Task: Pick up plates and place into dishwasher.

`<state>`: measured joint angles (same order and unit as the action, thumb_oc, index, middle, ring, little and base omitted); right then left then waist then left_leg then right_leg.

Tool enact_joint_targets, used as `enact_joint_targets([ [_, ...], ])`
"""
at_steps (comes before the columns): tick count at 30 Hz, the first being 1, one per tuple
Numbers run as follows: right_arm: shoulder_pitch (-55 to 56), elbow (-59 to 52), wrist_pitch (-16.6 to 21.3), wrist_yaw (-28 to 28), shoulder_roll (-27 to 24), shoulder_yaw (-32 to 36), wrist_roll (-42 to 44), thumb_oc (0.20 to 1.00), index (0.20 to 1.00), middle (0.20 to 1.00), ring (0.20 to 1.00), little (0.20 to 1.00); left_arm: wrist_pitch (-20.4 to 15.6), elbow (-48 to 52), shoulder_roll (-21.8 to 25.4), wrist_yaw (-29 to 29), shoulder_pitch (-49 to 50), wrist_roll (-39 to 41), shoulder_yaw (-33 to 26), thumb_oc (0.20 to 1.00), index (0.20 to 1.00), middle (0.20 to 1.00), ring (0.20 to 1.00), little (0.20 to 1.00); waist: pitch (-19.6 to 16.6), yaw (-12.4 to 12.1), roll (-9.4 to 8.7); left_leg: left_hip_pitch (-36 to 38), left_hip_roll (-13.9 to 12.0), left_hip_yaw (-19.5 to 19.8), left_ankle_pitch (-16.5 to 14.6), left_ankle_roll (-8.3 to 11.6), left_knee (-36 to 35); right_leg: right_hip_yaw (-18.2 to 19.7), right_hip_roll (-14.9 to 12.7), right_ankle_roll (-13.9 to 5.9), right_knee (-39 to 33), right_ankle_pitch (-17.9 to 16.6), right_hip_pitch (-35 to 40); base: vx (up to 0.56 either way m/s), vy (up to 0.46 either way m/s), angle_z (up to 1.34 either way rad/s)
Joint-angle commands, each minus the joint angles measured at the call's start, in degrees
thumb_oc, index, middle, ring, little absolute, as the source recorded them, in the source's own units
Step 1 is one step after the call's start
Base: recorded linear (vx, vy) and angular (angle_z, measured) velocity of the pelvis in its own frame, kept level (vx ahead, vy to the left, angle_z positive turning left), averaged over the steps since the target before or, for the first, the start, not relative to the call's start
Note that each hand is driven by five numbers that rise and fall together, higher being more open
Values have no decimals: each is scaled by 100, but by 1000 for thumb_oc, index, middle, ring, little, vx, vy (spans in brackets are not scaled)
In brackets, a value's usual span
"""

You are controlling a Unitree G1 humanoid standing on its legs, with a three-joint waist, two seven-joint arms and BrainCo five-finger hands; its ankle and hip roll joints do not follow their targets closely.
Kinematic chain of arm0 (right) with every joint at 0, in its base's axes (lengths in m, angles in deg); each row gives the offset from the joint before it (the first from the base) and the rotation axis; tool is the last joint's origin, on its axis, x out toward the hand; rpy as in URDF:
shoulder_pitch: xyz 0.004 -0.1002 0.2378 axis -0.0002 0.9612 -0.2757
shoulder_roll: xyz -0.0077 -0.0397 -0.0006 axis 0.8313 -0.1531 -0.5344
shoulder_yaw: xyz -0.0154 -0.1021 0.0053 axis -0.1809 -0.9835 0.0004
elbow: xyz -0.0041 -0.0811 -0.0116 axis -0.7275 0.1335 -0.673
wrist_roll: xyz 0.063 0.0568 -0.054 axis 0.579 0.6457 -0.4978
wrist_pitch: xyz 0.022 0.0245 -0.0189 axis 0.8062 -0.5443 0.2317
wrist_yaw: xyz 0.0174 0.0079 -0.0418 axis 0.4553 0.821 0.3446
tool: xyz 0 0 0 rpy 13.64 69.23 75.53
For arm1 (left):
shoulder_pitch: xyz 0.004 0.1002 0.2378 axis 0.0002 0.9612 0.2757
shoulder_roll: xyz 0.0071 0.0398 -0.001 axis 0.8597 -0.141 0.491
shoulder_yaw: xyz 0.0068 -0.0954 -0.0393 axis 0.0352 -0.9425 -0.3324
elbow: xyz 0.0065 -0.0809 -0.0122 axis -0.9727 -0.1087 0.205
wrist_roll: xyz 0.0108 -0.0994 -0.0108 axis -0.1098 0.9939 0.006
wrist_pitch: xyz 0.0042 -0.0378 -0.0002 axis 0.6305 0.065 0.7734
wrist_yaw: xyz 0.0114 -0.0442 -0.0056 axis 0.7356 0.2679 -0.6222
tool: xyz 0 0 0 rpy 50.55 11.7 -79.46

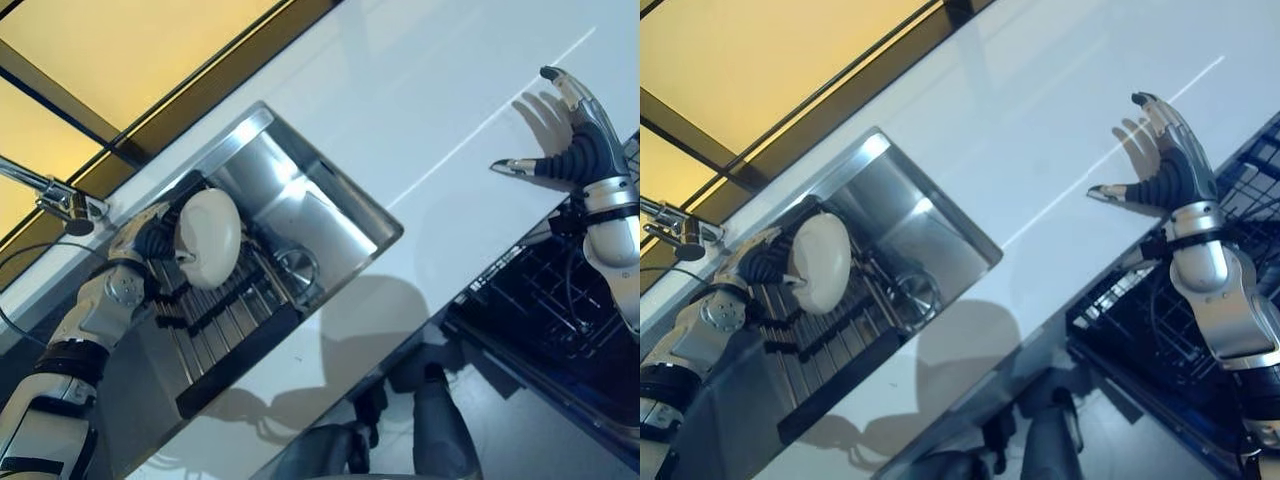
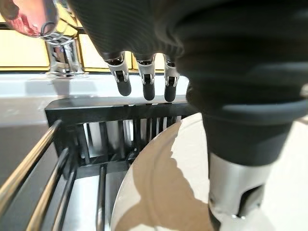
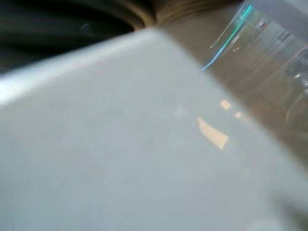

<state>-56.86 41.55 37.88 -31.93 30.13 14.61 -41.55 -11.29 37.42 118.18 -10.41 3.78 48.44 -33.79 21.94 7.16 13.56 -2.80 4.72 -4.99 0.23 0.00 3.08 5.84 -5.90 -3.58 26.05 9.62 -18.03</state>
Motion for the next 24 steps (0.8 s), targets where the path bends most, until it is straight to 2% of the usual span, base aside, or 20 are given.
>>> enact_joint_targets([
  [1,-229,-176,-61,134,-156,79,-220,1000,1000,1000,1000,1000,-296,-187,-116,295,-156,227,-10,1000,1000,1000,1000,1000,-181,115,-134,-471,322,-57,-548,-232,825,-202,-474,-77,-316,-257,157,47,59,0],
  [5,-222,-216,-61,285,-204,114,-225,1000,1000,1000,1000,1000,-550,-258,-109,409,-171,-301,169,1000,1000,1000,1000,1000,-200,174,-70,-393,346,-85,-559,-215,803,-179,-503,-78,-318,-250,201,54,64,-1],
  [7,-274,-207,-61,337,-247,97,-202,1000,1000,1000,1000,1000,-696,-233,-53,742,-230,-88,322,1000,1000,1000,1000,1000,-193,210,-50,-379,353,-90,-567,-205,808,-160,-507,-80,-317,-249,207,26,42,-1],
  [8,-296,-203,-56,380,-263,108,-189,1000,1000,1000,1000,1000,-684,-156,-60,924,-245,107,381,1000,1000,1000,1000,1000,-189,219,-36,-373,360,-86,-566,-201,806,-151,-505,-82,-317,-249,208,12,35,1],
  [10,-360,-196,-92,398,-305,77,-153,1000,1000,1000,1000,1000,-714,-64,-114,1540,-271,1066,480,1000,1000,1000,1000,1000,-173,225,-12,-361,370,-79,-559,-198,801,-156,-518,-89,-313,-252,219,0,0,0],
  [12,-318,-240,-91,460,-266,124,-196,1000,1000,1000,1000,1000,-649,-1,-360,2197,-191,1919,421,1000,1000,1000,1000,1000,-155,222,3,-347,381,-65,-559,-197,816,-157,-532,-95,-311,-265,234,0,0,0],
  [15,-246,-328,-108,558,-239,191,-280,1000,1000,1000,1000,1000,-711,32,-625,2730,-32,2548,385,1000,1000,1000,1000,1000,-141,225,33,-309,389,-51,-565,-193,827,-150,-550,-101,-300,-277,261,10,4,0],
  [19,-105,-337,-58,587,-217,306,-296,1000,1000,1000,1000,1000,-683,134,-806,2944,165,3068,281,1000,1000,1000,1000,1000,-153,224,44,-263,379,-45,-565,-189,799,-156,-553,-117,-303,-269,291,0,0,0],
  [24,244,-391,64,610,-167,601,-279,1000,1000,1000,1000,1000,-484,503,-922,2700,465,3313,20,1000,1000,1000,1000,1000,-186,174,41,-239,376,-5,-550,-188,784,-216,-575,-131,-313,-260,329,-4,-42,1],
])
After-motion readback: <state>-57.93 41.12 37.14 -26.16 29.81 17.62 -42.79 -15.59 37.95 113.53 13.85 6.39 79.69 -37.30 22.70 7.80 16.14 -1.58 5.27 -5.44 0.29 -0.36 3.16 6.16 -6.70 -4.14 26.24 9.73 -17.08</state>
